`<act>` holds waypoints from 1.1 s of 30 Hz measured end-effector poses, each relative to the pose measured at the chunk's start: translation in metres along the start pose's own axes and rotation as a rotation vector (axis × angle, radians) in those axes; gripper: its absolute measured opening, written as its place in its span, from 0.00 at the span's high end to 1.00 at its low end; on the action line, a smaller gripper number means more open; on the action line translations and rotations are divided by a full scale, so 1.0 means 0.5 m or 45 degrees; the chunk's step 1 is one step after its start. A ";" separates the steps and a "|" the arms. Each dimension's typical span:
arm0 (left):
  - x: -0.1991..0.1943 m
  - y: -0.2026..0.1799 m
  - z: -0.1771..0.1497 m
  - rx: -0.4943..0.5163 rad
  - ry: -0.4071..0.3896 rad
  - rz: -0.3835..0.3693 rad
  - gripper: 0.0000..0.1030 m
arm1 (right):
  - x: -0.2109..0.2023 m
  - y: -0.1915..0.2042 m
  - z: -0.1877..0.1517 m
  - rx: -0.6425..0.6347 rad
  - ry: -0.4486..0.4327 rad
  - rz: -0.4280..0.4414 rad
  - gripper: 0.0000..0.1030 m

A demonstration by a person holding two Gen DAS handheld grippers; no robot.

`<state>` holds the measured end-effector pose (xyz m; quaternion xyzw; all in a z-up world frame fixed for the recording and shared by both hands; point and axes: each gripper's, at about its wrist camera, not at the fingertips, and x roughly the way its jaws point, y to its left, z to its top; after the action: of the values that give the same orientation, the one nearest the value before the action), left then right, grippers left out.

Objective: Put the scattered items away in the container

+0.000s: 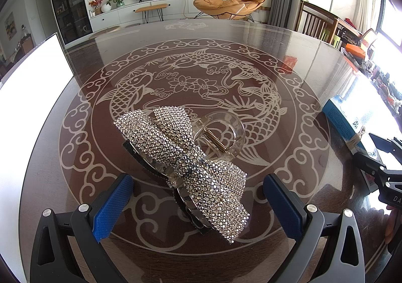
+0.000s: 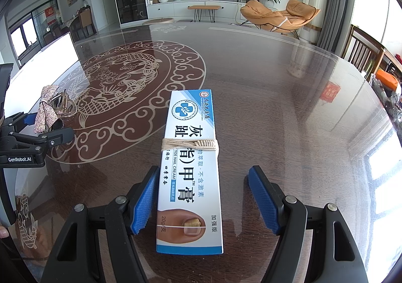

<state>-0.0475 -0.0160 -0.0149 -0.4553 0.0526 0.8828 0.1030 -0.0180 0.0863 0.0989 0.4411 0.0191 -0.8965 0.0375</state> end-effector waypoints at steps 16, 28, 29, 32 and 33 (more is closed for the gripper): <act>-0.014 0.005 -0.009 0.095 0.111 -0.061 0.00 | 0.030 -0.010 0.040 -0.081 0.010 0.055 0.29; -0.013 0.034 0.002 0.159 0.124 -0.089 0.00 | 0.033 -0.010 0.035 -0.087 0.001 0.058 0.29; -0.013 0.032 0.003 0.177 0.118 -0.089 0.00 | 0.033 -0.010 0.035 -0.088 0.001 0.056 0.29; -0.014 0.020 0.009 0.241 0.093 -0.069 0.00 | 0.033 -0.013 0.035 -0.086 0.002 0.053 0.29; -0.015 0.017 0.010 0.255 0.089 -0.064 0.00 | 0.033 -0.013 0.035 -0.087 0.002 0.052 0.29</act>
<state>-0.0492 -0.0243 -0.0060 -0.4745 0.1328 0.8538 0.1682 -0.0423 0.0909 0.0964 0.4404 0.0406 -0.8941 0.0709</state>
